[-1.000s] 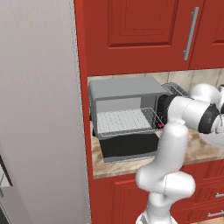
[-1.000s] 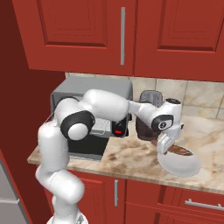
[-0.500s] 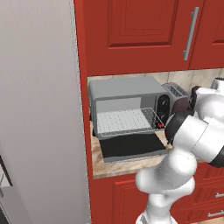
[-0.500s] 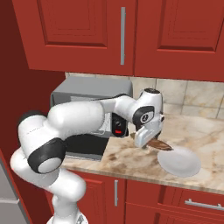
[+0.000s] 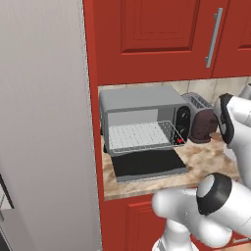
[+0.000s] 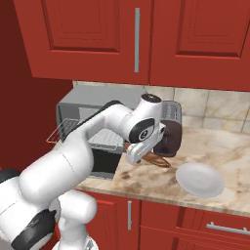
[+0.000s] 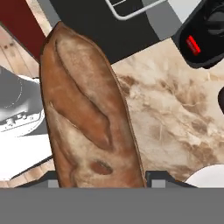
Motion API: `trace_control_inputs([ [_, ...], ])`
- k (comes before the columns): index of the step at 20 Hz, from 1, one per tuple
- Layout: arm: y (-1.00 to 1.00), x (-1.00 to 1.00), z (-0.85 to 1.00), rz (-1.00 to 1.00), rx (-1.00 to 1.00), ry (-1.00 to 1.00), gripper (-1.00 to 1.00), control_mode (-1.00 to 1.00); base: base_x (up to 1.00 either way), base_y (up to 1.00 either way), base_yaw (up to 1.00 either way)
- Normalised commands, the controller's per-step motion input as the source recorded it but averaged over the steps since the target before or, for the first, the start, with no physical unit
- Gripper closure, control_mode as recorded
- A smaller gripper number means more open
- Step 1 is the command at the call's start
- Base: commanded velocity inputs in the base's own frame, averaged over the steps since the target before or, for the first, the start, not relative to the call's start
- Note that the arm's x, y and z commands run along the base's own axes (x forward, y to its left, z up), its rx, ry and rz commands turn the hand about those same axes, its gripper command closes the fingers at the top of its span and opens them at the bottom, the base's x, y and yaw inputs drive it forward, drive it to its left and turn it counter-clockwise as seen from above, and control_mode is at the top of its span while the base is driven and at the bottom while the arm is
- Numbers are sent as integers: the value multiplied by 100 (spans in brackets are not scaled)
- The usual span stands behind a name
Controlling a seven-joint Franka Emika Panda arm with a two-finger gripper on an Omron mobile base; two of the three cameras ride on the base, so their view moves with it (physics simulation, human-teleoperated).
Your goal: Pull the toaster oven rack outwards. Pick up the baguette from the plate and place it on the toaster oven rack. Close the toaster oven door fully and set the temperature to the lowest setting.
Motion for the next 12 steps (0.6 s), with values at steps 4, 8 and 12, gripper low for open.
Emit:
trace_control_inputs([
  [4,72,-25,17,3,0,-13,100,-100,0,0,0],
  [8,88,-26,13,3,0,-8,100,-100,0,0,0],
  [12,67,-11,13,0,0,-9,100,-100,0,0,0],
])
